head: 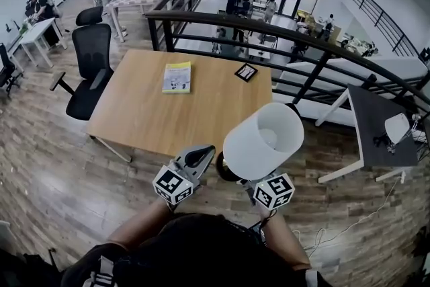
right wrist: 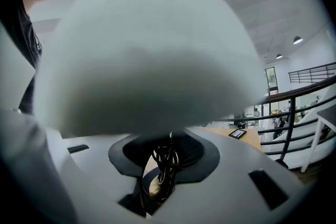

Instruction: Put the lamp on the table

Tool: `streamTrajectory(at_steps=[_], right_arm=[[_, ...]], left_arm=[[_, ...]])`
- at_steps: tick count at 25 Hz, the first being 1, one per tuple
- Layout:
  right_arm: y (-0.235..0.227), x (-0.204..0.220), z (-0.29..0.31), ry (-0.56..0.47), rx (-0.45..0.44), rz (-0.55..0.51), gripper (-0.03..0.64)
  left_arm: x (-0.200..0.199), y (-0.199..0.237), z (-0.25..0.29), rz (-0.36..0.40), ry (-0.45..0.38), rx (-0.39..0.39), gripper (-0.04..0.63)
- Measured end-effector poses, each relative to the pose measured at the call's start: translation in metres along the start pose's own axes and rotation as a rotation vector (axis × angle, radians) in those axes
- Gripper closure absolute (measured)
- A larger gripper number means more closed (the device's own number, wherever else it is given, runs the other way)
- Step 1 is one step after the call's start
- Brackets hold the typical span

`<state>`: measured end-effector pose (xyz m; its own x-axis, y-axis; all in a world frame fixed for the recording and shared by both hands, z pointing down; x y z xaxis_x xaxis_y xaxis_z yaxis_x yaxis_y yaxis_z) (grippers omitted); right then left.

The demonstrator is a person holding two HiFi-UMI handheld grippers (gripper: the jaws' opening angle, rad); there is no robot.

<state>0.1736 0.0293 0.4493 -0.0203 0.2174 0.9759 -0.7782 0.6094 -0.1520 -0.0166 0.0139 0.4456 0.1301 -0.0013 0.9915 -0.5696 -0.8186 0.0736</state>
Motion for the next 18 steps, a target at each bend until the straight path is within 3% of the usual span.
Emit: streamTrajectory(at_steps=[8, 18], right_arm=[[-0.047, 0.006, -0.009, 0.009, -0.003, 0.022, 0.509], [-0.072, 0.002, 0.012, 0.005, 0.020, 0.027, 0.509]], left_arm=[[0.012, -0.014, 0.037, -0.012, 0.014, -0.013, 0.586], [0.014, 0.016, 0.075, 0.002, 0.009, 0.035, 0.588]])
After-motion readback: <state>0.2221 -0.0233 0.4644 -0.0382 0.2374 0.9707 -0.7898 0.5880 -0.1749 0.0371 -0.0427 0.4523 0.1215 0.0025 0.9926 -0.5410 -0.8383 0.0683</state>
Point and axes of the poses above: the fingertips, and each gripper's own axes: z forward along the fingers, y to its left, x out of its underside, the point moved 7 cm from there along -z, backward along the fingers
